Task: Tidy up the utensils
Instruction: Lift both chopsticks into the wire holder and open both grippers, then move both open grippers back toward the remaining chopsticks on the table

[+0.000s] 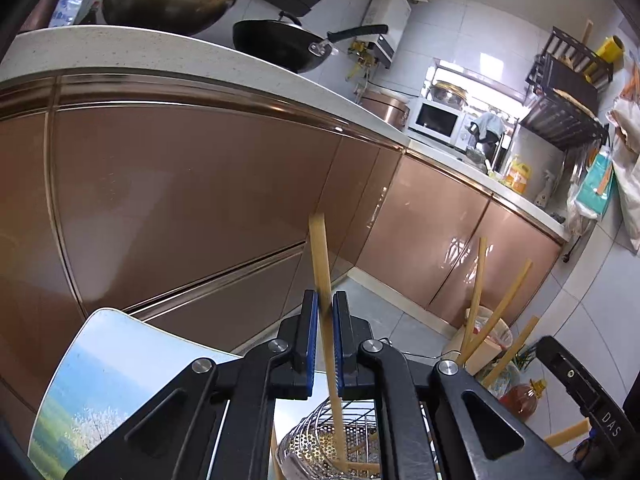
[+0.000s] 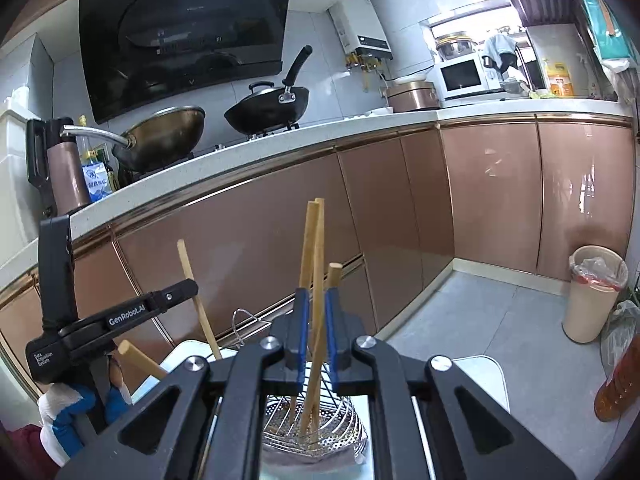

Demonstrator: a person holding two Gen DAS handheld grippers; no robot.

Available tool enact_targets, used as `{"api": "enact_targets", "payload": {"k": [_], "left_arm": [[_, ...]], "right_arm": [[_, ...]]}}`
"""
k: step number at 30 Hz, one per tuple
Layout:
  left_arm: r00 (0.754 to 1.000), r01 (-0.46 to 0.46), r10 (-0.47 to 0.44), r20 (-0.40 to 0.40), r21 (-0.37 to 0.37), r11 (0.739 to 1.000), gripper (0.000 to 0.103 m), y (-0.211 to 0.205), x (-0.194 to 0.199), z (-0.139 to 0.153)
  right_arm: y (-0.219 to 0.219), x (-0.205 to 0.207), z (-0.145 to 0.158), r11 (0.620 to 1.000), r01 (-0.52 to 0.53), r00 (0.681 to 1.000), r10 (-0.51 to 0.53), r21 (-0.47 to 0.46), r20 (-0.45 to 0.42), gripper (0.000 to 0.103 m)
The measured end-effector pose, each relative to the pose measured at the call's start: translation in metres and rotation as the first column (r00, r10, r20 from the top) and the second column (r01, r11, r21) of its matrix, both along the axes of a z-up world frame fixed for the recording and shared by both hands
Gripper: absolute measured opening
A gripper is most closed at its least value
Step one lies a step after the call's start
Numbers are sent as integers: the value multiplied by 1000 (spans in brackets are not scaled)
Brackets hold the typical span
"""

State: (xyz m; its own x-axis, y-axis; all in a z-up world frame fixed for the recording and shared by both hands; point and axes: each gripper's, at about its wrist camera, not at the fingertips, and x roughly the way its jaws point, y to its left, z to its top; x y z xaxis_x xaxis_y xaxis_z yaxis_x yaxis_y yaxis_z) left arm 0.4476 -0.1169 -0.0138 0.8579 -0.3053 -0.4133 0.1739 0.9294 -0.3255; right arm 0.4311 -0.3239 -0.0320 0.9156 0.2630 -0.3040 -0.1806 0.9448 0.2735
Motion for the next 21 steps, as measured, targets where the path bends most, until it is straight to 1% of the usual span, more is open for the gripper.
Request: {"api": "enact_targets", "payload": {"k": [2,4,6,9,10,11,12,13,14,17,21], "left_arm": [[1000,1,-1,-4,-18,1000,6,4,-2,2],[1000,-5,5,1,-19,1000,8,8,-7,5],[1000,-9,9,2,-21,1000,15,12,-12,7],[1000,-19,20,6,-32,999,21,21,-21,15],[1000,-25,25,10,-40,999,23,25,-26,18],[999,-33,34,14,-48,998,27,31,-31,22],[999,-40,41,17,-51,998,32,35,-34,25],[999,-47,48,21,-54,997,35,40,-39,29],[998,-52,53,25,-55,997,38,44,-44,34],[997,-66,68,45,-37,997,38,58,-62,51],[995,-81,82,55,-13,997,38,77,-90,72]], "right_arm": [[-5,-3,0,1000,16,1000,-16,17,-1,8],[-7,-7,2,999,27,1000,-27,25,-4,8],[-8,-13,6,999,31,1000,-31,32,0,9],[-8,-28,19,999,33,999,-34,36,22,10],[-8,-34,25,999,39,999,-40,35,33,13],[-8,-40,29,998,47,998,-48,33,43,22],[-9,-47,34,998,55,997,-57,34,53,26],[-9,-53,39,997,60,996,-62,38,60,32],[-10,-59,44,997,63,996,-66,45,64,32],[-8,-80,58,996,72,995,-75,52,69,32],[0,-104,73,997,75,995,-76,20,64,32]]}}
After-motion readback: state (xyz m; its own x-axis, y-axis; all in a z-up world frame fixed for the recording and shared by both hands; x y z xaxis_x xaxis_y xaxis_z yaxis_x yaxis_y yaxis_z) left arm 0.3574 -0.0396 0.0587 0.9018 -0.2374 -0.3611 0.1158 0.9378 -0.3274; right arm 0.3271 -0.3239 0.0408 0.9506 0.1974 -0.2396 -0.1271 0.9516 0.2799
